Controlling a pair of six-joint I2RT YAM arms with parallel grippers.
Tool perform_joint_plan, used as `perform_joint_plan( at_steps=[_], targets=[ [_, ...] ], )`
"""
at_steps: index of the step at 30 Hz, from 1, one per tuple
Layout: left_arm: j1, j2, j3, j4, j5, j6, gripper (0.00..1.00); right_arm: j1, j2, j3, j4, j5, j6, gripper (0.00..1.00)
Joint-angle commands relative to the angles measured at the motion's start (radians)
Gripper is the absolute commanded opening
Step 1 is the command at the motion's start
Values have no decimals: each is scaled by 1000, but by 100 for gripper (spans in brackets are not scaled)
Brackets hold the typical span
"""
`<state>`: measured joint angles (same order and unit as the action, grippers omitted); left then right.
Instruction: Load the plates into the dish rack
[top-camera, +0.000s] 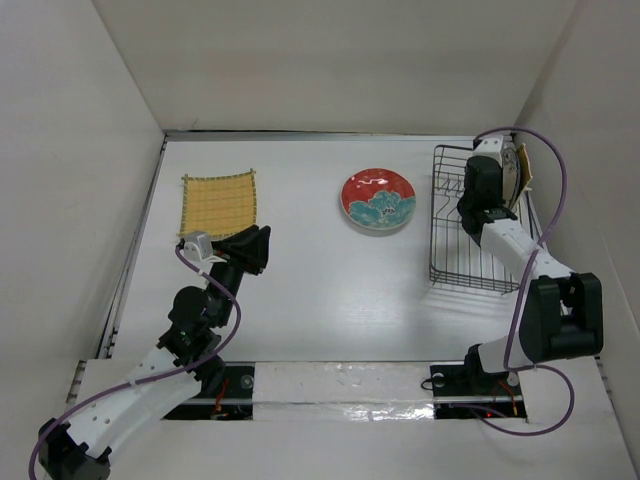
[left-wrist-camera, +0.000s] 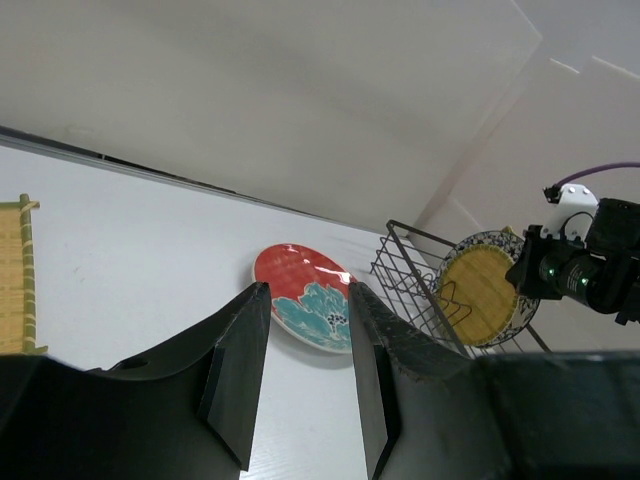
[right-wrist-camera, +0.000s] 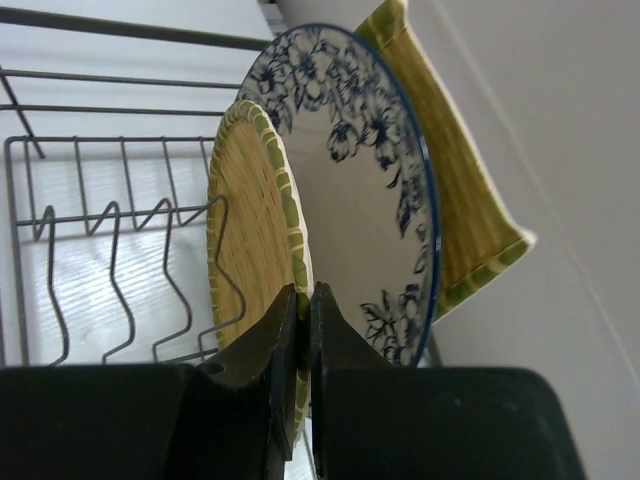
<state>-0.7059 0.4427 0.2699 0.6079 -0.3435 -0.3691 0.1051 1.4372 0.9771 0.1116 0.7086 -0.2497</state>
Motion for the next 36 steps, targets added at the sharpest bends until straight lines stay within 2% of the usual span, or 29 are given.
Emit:
perform_joint_plan(
  at_steps=[1,4,7,8,10,11,14,17,19,23,28,31,32,33,34,35,36],
  targets=[
    [-4,-7,40,33,11,-5,34,5,-11,-6,79,-37,125,0],
    [-4,-6,41,32,11,-7,34,5,-15,-61,86,-46,202,0],
    [-4,-2,45,29,9,-5,34,5,-20,-107,94,-52,262,8],
    [-4,-2,45,27,9,-5,34,-5,-24,-110,85,-57,295,18],
    [-4,7,51,23,11,-5,34,-5,-31,-118,70,-70,358,31],
    [-4,10,52,20,9,-7,34,-14,-41,-121,62,-78,378,42],
    [-4,36,64,6,-6,-14,35,-15,-58,-118,30,-84,440,58],
    [-4,79,78,-8,-28,-24,36,-15,-93,-114,-10,-89,487,68],
    [-4,129,95,-11,-28,-25,39,-15,-136,-114,-32,-98,521,72],
    [-4,279,156,-54,-15,-40,41,-15,-245,-127,-58,-147,567,88],
    [-4,554,261,-72,50,-91,41,8,-375,-166,-64,-247,598,89],
    [8,732,351,-89,115,-134,41,36,-463,-205,-49,-306,618,88],
    [8,778,374,-92,133,-155,42,45,-486,-239,-35,-319,627,78],
    [17,862,400,-92,155,-168,42,56,-529,-259,-20,-339,648,59],
    [17,902,449,-91,194,-181,43,73,-550,-284,-1,-404,656,35],
    [26,982,498,-85,217,-209,48,97,-589,-326,31,-429,677,6],
    [26,1025,499,-82,234,-223,48,111,-606,-346,45,-446,687,0]
  ],
)
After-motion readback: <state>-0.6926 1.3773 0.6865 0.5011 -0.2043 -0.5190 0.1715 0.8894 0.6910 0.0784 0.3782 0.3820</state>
